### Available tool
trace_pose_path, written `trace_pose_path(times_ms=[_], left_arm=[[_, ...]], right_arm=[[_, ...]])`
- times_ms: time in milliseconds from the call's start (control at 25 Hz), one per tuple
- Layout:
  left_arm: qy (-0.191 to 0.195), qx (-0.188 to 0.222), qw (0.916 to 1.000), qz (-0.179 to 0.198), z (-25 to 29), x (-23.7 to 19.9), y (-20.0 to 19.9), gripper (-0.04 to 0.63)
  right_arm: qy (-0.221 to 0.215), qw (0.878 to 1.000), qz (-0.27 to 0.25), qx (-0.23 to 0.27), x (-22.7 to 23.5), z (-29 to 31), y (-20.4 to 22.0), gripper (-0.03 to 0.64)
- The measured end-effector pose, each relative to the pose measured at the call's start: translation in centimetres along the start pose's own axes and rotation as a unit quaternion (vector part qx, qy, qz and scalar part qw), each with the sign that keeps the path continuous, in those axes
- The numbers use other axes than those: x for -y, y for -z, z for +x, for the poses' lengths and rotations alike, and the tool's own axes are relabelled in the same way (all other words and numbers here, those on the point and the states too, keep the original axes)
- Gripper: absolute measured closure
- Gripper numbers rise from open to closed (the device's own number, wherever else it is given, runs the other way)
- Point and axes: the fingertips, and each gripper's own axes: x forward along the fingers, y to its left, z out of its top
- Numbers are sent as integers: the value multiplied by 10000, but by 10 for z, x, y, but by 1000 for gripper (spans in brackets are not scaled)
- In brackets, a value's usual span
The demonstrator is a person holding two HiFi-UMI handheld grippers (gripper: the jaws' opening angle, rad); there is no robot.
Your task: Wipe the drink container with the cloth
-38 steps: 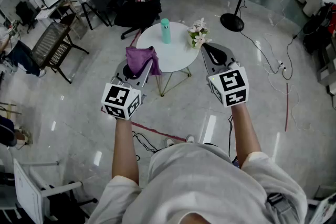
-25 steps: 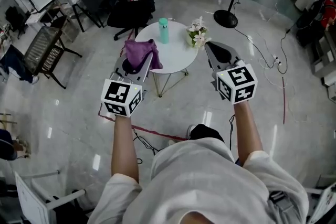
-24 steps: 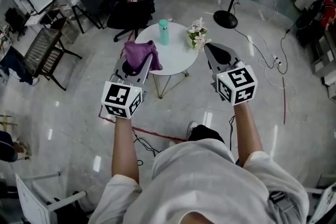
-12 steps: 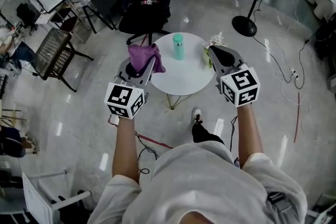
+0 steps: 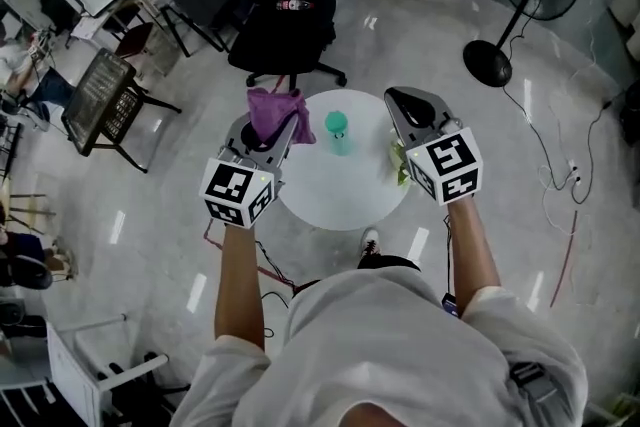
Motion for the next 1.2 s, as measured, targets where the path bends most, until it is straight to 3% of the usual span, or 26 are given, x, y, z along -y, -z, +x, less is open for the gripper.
trace_pose_path(times_ms=[240, 400, 640, 800, 960, 1200], left_arm=[[-135, -471, 9984, -292, 49, -27, 30, 477], [86, -825, 9962, -266, 75, -39, 59, 477], [729, -1254, 9894, 113, 112, -59, 107, 477], [1523, -1565, 9750, 414, 138, -75, 150, 477], [2330, -1736, 9560, 401, 167, -77, 191, 477], [3228, -1942, 9257, 333, 199, -66, 240, 477]], right_arm=[[-347, 9988, 328, -136, 16, 52, 37, 601], [-940, 9922, 506, -644, -4, 86, 77, 459], [-979, 9839, 615, -1362, -35, 132, 129, 387], [-792, 9754, 672, -1946, -61, 166, 162, 371], [-460, 9639, 785, -2501, -72, 191, 197, 374], [159, 9544, 1291, -2685, -68, 214, 216, 361]])
